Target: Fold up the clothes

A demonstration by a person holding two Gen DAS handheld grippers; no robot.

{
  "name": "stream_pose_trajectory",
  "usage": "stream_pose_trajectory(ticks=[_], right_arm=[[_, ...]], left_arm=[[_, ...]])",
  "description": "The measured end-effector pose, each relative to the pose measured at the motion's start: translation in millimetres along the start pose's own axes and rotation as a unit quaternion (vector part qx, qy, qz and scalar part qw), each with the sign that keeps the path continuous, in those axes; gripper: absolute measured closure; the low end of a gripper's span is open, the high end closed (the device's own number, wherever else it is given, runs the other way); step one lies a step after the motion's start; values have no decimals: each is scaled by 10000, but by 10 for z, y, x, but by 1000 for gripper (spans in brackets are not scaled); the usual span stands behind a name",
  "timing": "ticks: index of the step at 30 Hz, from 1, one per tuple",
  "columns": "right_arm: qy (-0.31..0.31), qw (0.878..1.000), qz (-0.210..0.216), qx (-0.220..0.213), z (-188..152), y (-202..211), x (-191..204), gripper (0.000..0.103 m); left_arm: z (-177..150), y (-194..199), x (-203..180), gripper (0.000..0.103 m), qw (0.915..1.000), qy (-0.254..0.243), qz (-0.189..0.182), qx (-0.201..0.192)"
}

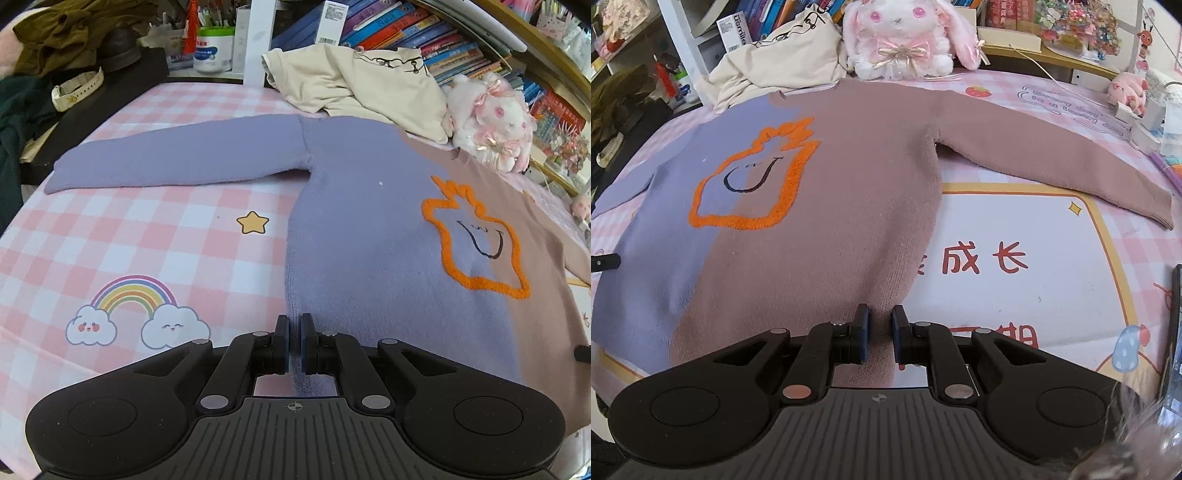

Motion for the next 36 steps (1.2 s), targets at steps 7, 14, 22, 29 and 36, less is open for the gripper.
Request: stream_pose_trajectory(ticks=[7, 14, 22, 29, 36], right_arm=[[-75, 9999, 53, 106, -28, 52, -41, 91], [50, 9998, 141, 128, -19, 55, -50, 89], [640, 9979, 82, -19, 24, 103, -5, 24], [1264, 9916, 177, -226, 84, 119, 47, 5], [1648, 9854, 289, -323, 43, 103, 50, 2]], left_arm=[[-27, 22, -14, 97, 10000, -33, -52, 35], [-44, 34, -50, 96, 9999, -117, 56, 50], [-77, 259, -453, 32, 9915, -1060, 466, -594], [-112, 388, -811, 11, 9910, -946, 575, -747], [-331, 481, -1062, 7, 9902, -884, 763, -759]])
Point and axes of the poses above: each gripper's, at about its wrist camera, not at the fingertips, and y roughly against the way its jaws point, x to its left, z to its top, the point moved 8 cm from there along -y, roughly the way its jaws point, and after that the axes turned 2 degrees about -x, right-handed, at the moved point
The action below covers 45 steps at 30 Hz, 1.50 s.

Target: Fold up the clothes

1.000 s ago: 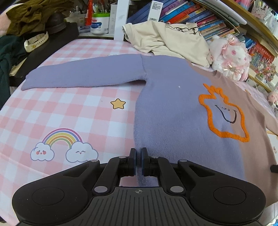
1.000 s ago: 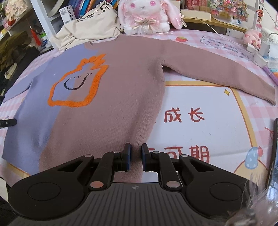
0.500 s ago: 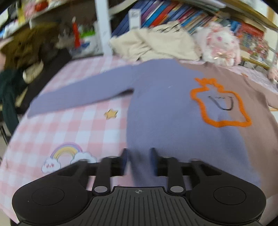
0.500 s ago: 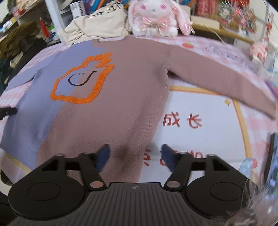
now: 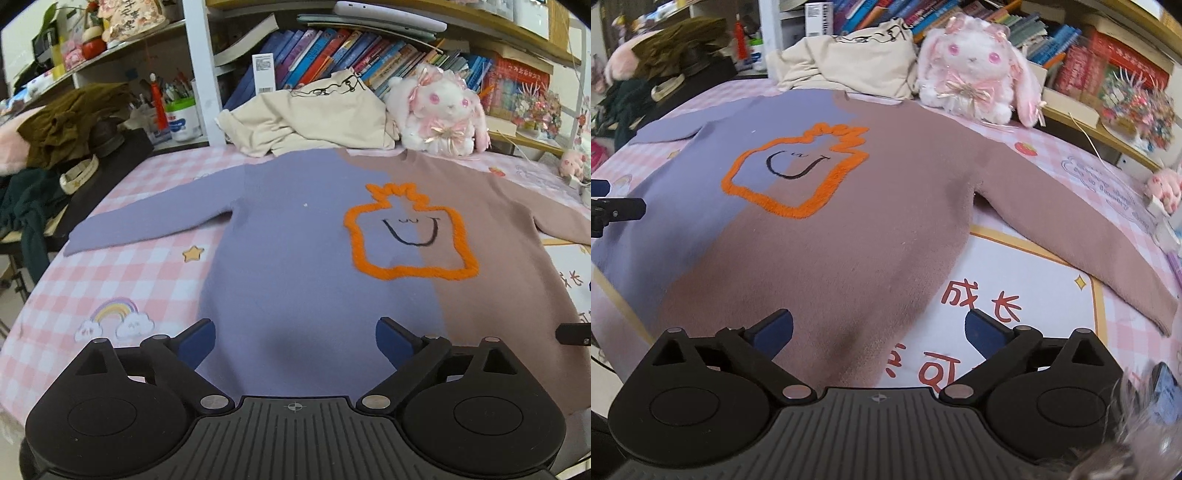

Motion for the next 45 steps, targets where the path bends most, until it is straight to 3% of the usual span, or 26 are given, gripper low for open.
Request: stream_pose_trajectory(ticks=[9, 15, 19, 22, 27, 37, 41, 45], right_arm=[[30, 10000, 48, -15, -58, -28, -62, 1], [-127, 9996, -271, 10, -74, -14, -112, 1], [-323, 9979, -552, 33, -78, -2, -59, 1], [-573, 9950, -817, 59, -64, -8, 70, 1], [-876, 9884, -1237, 77, -18, 14, 436, 0], [-998, 9813, -1645, 97, 77, -51, 1218, 0], [-1091, 9792, -1711, 85, 164, -83, 1343, 0], [-1081, 9797, -1688, 67, 292, -153, 1445, 0]], left_arm=[[-107, 71, -217, 7, 9999, -51, 86, 72], [-14, -46, -340, 7, 9986, -503, -182, -42], [41, -146, -352, 7, 9957, -735, -549, -117], [61, -191, -313, 7, 9896, -1129, -860, -226], [142, -197, -108, 6, 9723, -1961, -1144, -563], [68, -200, 328, 6, 9475, -2593, -1708, -758], [106, -189, 539, 6, 9483, -2524, -1720, -858], [170, -220, 797, 5, 9566, -2279, -1584, -893]])
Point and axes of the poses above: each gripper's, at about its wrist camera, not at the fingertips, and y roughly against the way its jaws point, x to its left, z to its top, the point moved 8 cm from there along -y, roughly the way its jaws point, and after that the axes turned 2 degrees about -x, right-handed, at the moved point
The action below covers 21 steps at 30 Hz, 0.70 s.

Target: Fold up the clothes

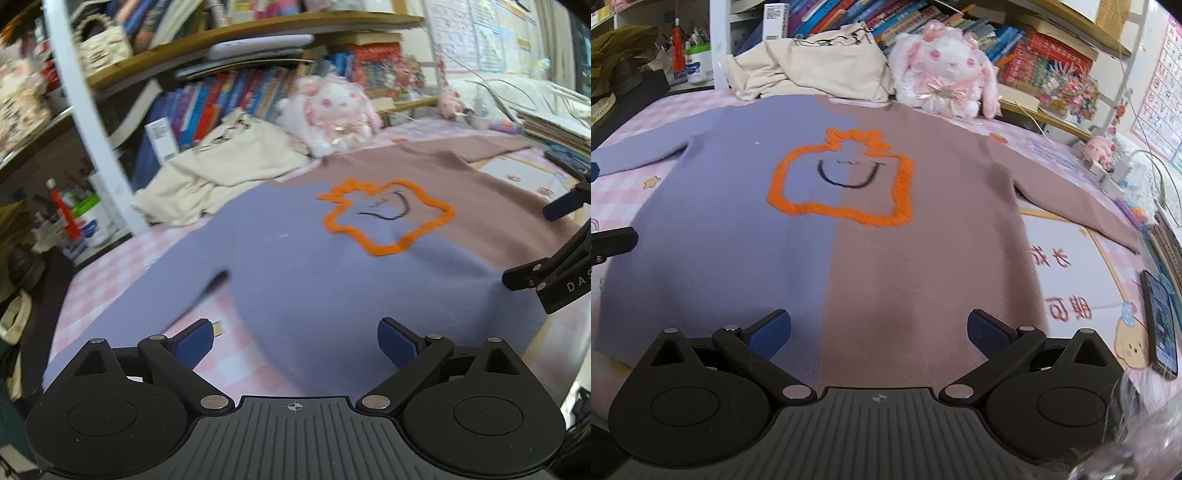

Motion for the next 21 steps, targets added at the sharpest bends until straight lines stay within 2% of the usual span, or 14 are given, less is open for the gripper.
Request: stream_pose_trajectory(ticks=[6, 11, 16, 21], right_arm=[[275, 9995, 151, 2, 134, -66, 265, 0], [440, 9989, 152, -20, 161, -56, 368, 0], [560, 9983, 139, -17, 134, -51, 421, 0], [636, 9979, 58, 60, 84, -98, 422, 0]], left_arm=[[-144, 58, 462, 5, 9968, 663, 420, 117], [-336, 75, 893, 5, 9860, 1450, 769, 282], [-527, 80, 1334, 5, 9641, 2430, 1005, 369], [-743, 54, 1761, 5, 9320, 3388, 1252, 313]])
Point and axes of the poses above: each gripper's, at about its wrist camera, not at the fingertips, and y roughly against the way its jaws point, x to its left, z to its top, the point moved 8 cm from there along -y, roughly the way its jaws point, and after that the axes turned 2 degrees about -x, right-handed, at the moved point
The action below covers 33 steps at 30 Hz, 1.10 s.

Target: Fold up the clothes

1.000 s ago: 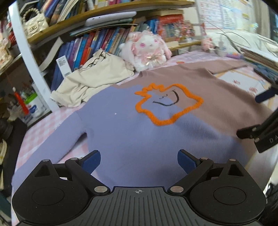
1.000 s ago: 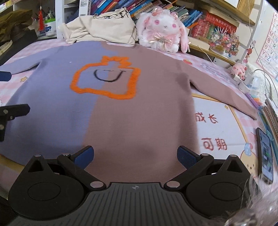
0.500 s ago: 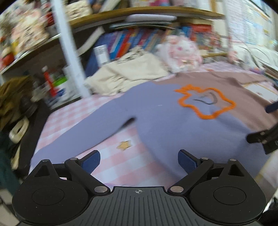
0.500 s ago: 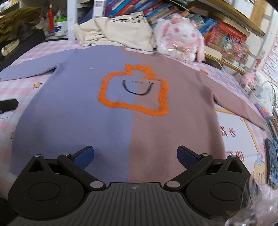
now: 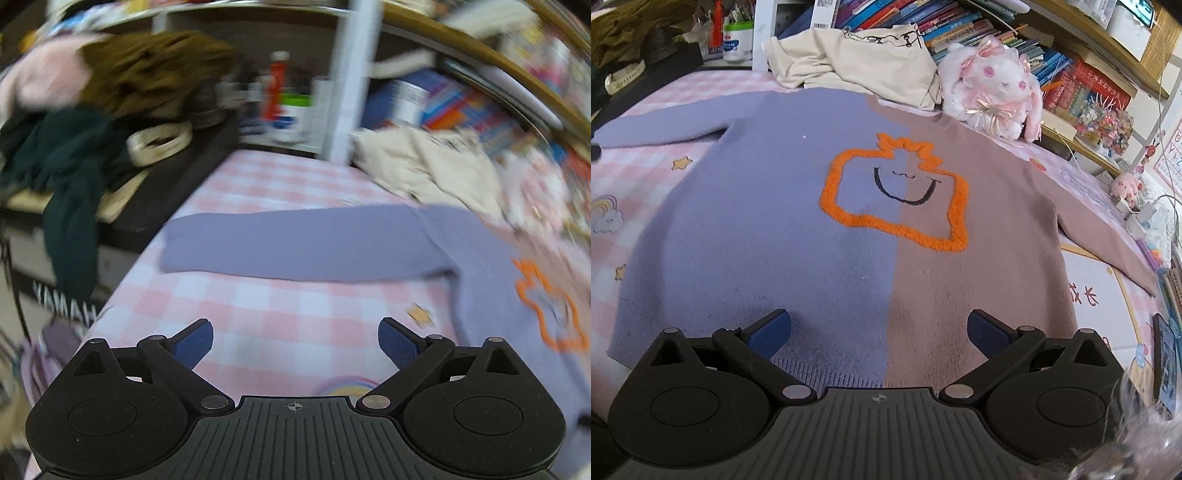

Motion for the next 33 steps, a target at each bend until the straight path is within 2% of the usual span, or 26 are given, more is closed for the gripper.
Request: stream_pose_trajectory(ticks=[4, 10, 17, 18, 19, 21, 22, 29, 33], right_arm=[[241, 9997, -78, 21, -34, -31, 32, 0], [483, 9988, -75, -68, -41, -50, 62, 0], [428, 9991, 57, -16, -44, -77, 46, 0], [411, 9991, 75, -7, -46, -79, 44, 0], [400, 9992, 90, 2, -48, -81, 43, 0], [370, 9992, 123, 28, -50, -87, 38, 0], [349, 9993, 141, 44, -50, -90, 35, 0], [196, 9993, 287, 134, -62, -124, 5, 0], [138, 9992, 346, 162, -73, -132, 2, 0]], left_arm=[[44, -89, 252, 6, 9988, 468, 161, -13], [75, -173, 419, 8, 9969, 766, 105, -118], [220, -389, 614, 18, 9907, 1350, 74, -157], [247, -425, 651, 23, 9897, 1422, 110, -159], [274, -461, 688, 34, 9886, 1493, 147, -162], [319, -534, 764, 49, 9863, 1629, 235, -140], [333, -561, 796, 51, 9856, 1663, 290, -112], [412, -624, 900, 49, 9847, 1622, 626, -91], [427, -658, 881, 51, 9857, 1576, 593, -115]])
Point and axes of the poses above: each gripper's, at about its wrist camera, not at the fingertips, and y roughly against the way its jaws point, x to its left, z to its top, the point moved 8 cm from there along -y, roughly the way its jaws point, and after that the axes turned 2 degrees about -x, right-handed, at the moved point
